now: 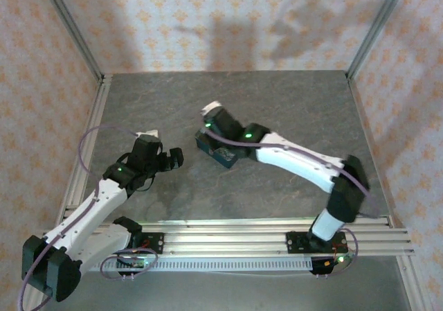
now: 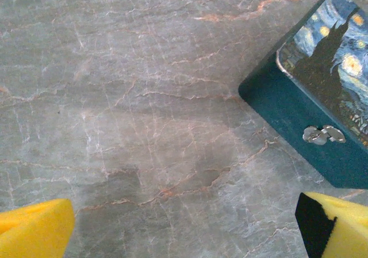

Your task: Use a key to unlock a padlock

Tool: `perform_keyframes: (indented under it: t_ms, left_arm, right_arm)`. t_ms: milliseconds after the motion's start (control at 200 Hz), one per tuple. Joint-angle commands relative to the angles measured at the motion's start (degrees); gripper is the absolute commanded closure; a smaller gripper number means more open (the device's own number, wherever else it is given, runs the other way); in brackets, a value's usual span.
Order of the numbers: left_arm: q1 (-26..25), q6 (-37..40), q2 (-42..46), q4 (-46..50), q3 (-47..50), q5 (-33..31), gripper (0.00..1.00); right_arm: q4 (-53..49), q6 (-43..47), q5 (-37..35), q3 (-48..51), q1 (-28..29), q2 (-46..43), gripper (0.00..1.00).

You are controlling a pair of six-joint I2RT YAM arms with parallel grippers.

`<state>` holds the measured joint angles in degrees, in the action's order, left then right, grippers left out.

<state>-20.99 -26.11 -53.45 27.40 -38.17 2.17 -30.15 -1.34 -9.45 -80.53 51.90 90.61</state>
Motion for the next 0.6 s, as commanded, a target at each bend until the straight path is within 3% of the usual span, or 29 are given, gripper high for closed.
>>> perform_keyframes:
  t_ms: [0,200,425,495,596]
  left_arm:
    - [-0.19,1.35,-1.57,1.19,-1.38,0.78,0.0]
    - [-0.14,1.74,-7.13,-0.77,-2.75,6.1,0.0]
    - [-0.28,4.87,-15.67,0.58,-6.8,13.77,0.0]
    - [-0.34,5.51,-17.37,1.44,-8.06,14.43,0.0]
    - [-0.36,6.47,-18.14,2.75,-9.46,14.07,0.0]
  right_arm:
    - [-10.45,-11.93,0.06,8.66,-7.87,-6.2,1.0]
    - [-14.34,-14.2,12.68,20.77,-26.14,-8.32,1.0]
    - [-14.74,-10.88,9.44,20.82,-28.78,-0.71,1.0]
    - [-15.36,-11.03,7.59,19.53,-28.78,0.04,0.89]
    - [-16.13,-11.31,6.0,18.13,-28.78,-1.31,0.62]
